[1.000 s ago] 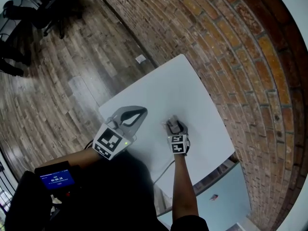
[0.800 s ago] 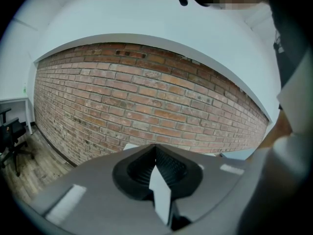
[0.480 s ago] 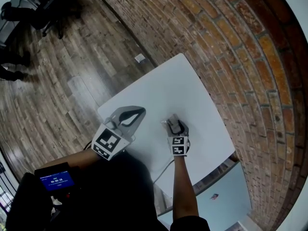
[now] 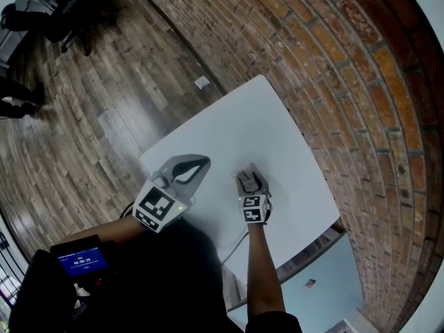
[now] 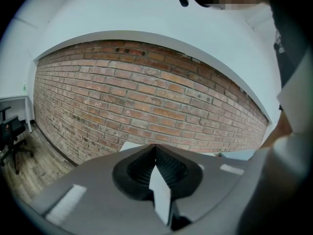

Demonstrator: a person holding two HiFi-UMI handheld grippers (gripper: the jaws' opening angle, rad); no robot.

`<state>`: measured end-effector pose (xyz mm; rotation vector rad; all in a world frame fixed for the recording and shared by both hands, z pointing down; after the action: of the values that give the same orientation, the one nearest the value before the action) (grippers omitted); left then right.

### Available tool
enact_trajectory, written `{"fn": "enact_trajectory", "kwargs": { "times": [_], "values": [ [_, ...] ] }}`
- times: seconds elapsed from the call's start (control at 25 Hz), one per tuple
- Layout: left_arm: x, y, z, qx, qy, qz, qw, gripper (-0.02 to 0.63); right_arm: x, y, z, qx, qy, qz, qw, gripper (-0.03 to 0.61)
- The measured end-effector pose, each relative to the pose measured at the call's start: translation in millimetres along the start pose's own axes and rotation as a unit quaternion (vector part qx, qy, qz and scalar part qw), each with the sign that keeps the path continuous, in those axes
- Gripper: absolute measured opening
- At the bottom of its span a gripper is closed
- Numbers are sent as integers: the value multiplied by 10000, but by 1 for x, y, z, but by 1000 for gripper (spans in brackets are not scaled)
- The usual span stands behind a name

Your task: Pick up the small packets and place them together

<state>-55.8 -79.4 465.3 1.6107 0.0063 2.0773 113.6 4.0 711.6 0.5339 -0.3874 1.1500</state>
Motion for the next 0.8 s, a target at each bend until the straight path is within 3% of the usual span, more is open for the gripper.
{"fn": "enact_trajectory", "kwargs": {
  "times": [0.48,0.8],
  "values": [
    [3,2,-2,-39,-2,-48,10000,0,2,0,9,411,229,195,9987,236],
    [1,1,-2,-14,-28,-13,10000,0,-7,-7,-5,516,-55,273,9983,236]
  ]
}}
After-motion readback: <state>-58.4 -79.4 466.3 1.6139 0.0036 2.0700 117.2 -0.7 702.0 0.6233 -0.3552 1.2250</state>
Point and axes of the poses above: the fingertips, and each gripper's own axes: z forward along the fingers, y to its left, x out of its underside, the point moved 3 cm from there along -z, backward along the fingers, and after that the axes turned 11 degrees about x, right-handed, at the moved point
